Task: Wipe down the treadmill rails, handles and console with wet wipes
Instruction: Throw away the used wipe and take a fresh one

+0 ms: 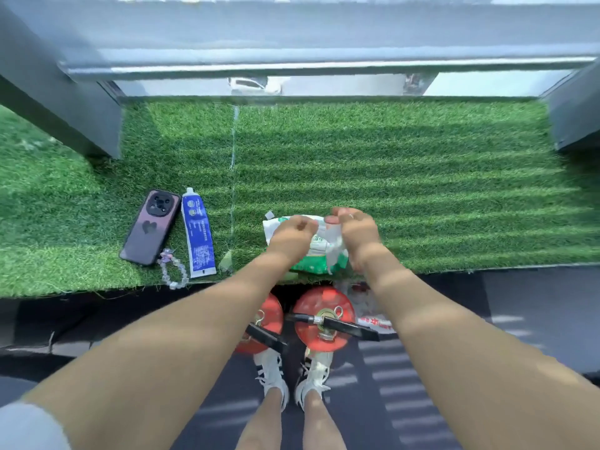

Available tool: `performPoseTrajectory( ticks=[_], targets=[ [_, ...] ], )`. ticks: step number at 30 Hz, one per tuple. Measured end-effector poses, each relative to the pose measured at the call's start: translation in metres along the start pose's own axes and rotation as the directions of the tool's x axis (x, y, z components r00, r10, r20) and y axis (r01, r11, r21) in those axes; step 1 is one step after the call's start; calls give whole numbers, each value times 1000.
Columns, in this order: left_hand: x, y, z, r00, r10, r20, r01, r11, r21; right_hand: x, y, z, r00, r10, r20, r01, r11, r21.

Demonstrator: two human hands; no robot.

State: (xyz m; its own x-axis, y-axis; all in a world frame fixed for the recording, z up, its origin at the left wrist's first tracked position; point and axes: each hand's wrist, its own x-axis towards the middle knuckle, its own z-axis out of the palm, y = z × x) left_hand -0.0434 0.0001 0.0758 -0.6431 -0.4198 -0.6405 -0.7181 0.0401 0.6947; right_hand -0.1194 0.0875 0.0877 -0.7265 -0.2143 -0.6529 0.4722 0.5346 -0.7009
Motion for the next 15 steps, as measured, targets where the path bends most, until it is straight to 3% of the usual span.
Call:
performPoseTrajectory(
  ticks=[2,5,7,11,15],
  targets=[
    [-23,29,-21,998,-33,56,44,975,-218,-25,-38,4,998,7,59,-12,997,80],
    [-62,59,-61,999,39,0,-37,960,-277,-67,-87,10,982,-59,178,48,997,67],
    [-89,71,-88,993,80,-89,-104,944,-313,-98,-114,17,953,-158,257,158,987,20],
    [-159,81,-132,934,11,-356,-176,884,-434,-166,-150,29,878,-301,371,345,937,-54],
    [-247,73,-157,805,-100,-585,-312,768,-560,-239,-156,34,703,-421,574,560,825,-80]
  ],
)
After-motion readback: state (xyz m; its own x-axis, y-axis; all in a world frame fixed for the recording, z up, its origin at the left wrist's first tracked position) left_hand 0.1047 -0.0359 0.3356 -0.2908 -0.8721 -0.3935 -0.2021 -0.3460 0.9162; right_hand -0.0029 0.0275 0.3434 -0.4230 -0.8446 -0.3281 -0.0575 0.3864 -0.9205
